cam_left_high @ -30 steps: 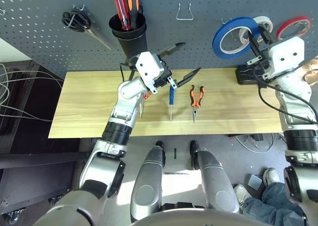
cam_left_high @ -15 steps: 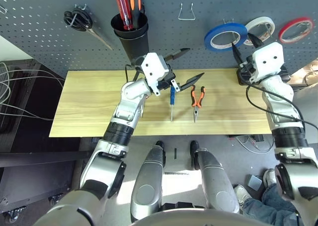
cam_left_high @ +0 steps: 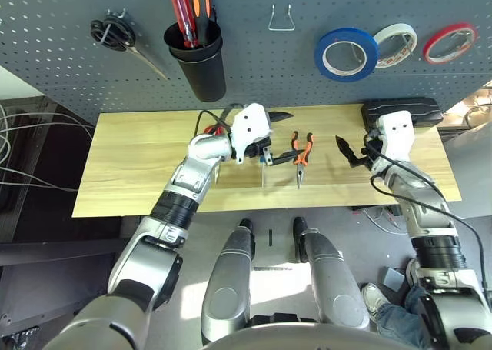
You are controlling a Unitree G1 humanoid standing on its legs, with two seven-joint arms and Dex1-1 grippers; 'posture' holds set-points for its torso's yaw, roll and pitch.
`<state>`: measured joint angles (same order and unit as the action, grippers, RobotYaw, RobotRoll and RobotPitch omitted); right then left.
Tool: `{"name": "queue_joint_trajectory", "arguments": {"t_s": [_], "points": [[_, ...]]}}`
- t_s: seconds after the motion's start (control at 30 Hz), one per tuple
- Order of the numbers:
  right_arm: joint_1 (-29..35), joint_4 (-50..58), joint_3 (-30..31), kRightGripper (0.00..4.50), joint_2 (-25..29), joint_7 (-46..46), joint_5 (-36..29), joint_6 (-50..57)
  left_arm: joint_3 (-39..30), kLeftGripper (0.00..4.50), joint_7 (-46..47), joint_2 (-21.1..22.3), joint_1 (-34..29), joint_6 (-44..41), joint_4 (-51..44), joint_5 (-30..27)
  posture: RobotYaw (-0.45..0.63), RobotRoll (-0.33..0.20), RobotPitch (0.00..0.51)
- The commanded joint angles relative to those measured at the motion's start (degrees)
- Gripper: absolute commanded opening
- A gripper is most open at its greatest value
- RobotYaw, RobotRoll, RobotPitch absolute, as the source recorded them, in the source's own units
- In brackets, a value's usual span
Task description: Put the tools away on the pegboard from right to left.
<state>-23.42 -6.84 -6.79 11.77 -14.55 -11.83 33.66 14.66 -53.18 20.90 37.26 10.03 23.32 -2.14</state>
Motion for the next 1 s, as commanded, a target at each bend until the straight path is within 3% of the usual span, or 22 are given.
{"name": "queue_joint_trajectory", "arguments": {"t_s": [0.03, 0.2, 0.33, 0.77, 1.0], "points": [[-0.87, 0.25, -2.9, 4.46, -4.78, 5.68, -3.39, 11.0, 2.1, 4.5, -2.06, 1.21, 0.0, 1.18, 1.88, 2.63, 0.09, 0.0, 0.393], [-3.14, -1.58, -6.23, 4.46, -11.31, 12.66, -5.23, 20.09, 4.38, 4.5, -4.25, 3.59, 0.86, 5.17, 3.57, 6.16, 0.12, 0.0, 0.404], [-5.28, -4.92, -8.33, 4.46, -14.28, 16.14, -5.37, 21.39, 5.44, 4.5, -4.89, 4.59, 1.12, 7.9, 4.51, 8.11, 0.14, 0.0, 0.409], [-10.08, -17.2, -9.5, 4.46, -16.76, 21.33, -5.33, 16.83, 6.29, 4.5, -5.58, 5.43, -2.5, 6.75, -0.37, 9.32, 0.18, 0.0, 0.435], [-11.3, -19.34, -7.96, 4.46, -16.96, 22.37, -5.09, 18.1, 7.09, 4.5, -5.51, 6.52, -3.54, 2.06, -2.0, 11.5, 0.18, 0.0, 0.441]]}}
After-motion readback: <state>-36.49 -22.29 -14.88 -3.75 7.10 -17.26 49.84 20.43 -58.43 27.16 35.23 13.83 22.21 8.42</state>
